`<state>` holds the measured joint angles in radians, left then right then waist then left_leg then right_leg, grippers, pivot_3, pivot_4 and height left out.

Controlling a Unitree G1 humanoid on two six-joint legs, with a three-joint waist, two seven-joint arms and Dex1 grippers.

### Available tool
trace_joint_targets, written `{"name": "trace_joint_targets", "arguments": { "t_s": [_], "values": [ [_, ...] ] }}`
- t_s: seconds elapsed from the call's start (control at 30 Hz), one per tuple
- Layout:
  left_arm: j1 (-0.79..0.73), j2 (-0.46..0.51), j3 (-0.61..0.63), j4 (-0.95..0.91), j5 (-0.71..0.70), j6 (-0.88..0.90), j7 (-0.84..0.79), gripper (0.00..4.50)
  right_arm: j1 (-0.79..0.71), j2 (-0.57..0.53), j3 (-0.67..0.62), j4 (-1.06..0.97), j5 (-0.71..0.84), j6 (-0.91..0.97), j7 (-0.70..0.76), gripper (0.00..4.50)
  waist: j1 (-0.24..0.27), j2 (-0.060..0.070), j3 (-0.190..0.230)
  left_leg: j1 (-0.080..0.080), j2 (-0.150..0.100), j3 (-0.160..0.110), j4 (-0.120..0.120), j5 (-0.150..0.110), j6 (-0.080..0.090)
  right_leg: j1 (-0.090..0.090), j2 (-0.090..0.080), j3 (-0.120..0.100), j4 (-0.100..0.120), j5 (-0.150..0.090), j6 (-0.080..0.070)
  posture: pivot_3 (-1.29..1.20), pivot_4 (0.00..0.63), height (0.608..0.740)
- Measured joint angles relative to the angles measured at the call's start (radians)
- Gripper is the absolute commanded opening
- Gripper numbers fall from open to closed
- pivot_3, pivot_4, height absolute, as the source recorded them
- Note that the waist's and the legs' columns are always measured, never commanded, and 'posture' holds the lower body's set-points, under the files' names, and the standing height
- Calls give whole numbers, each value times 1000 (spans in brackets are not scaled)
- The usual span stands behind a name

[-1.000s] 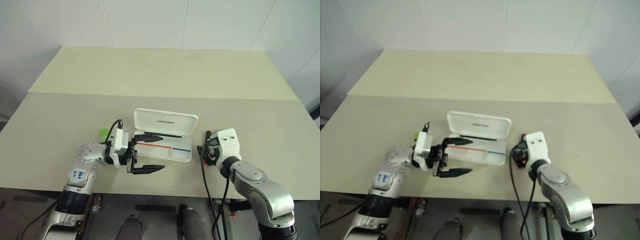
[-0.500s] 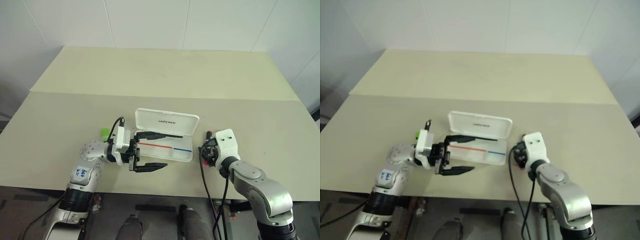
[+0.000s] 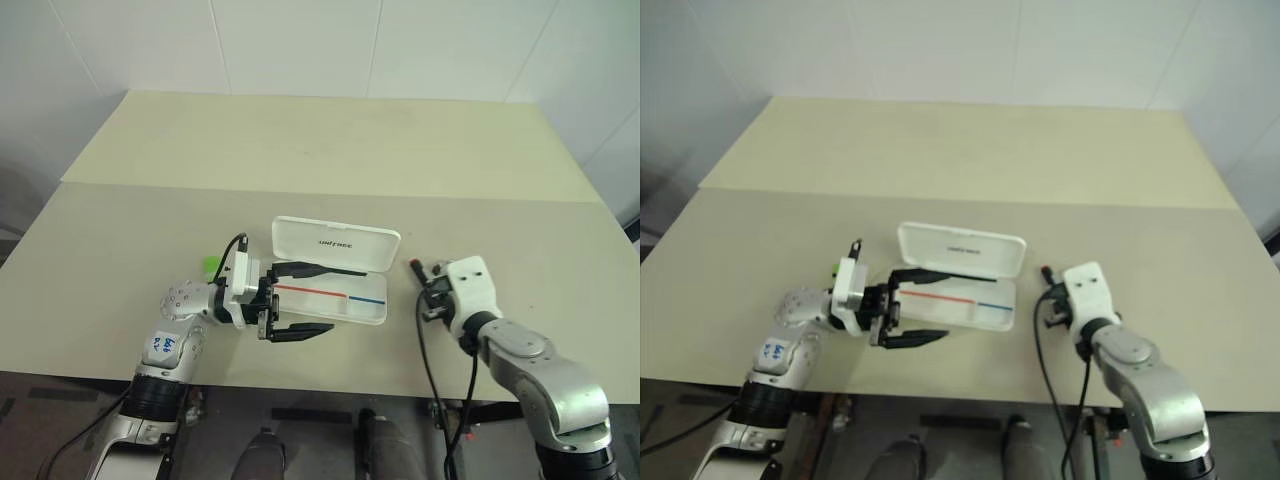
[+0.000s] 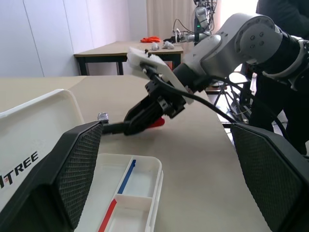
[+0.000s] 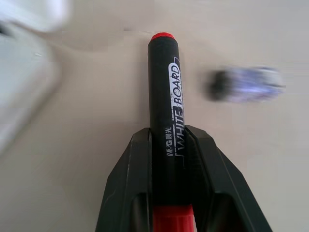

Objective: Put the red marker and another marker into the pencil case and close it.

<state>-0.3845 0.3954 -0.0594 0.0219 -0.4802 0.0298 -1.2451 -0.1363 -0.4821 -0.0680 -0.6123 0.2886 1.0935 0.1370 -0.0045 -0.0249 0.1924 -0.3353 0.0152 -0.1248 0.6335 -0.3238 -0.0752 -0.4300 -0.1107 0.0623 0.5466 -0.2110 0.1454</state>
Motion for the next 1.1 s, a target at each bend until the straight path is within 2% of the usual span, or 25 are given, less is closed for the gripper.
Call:
{"name": "trace_joint_targets", "arguments": {
  "t_s": [0.2, 0.4, 0.67, 0.93, 1.1],
  "values": [
    [-27, -1, 0, 36, 1, -18, -13, 4500, 16, -98, -65, 2, -24, -119, 76, 579, 0, 0, 0, 0, 0, 1, -1, 0, 0, 0, 0, 0, -1, 0, 0, 0, 150, 740],
    [-50, -1, 1, 69, 1, -28, -21, 4500, 16, -108, -145, -6, -1, -207, 148, 579, 0, 0, 0, 0, 0, 1, -1, 0, 0, 0, 0, 0, -2, 0, 1, 0, 150, 740],
    [-82, 5, 11, 121, 4, -52, -29, 4500, -6, -119, -257, -120, 212, -232, 289, 579, 1, 0, 0, 0, 0, 0, -2, 0, 0, 0, 0, 0, -4, 0, 1, 0, 150, 740],
    [-119, 48, 48, 184, 4, -76, -62, 4500, 3, -245, -246, -168, 398, -203, 446, 579, -1, 0, 0, 0, 0, 1, -1, 0, 0, 0, 0, 0, -4, 0, 1, 0, 150, 740],
    [-119, 96, 69, 202, 6, -87, -97, 4500, -32, -333, -122, -148, 388, -227, 531, 579, 1, 1, 0, 0, 0, 1, -1, 0, 0, 0, 0, 0, -4, 0, 1, 0, 150, 740]
  ]
}}
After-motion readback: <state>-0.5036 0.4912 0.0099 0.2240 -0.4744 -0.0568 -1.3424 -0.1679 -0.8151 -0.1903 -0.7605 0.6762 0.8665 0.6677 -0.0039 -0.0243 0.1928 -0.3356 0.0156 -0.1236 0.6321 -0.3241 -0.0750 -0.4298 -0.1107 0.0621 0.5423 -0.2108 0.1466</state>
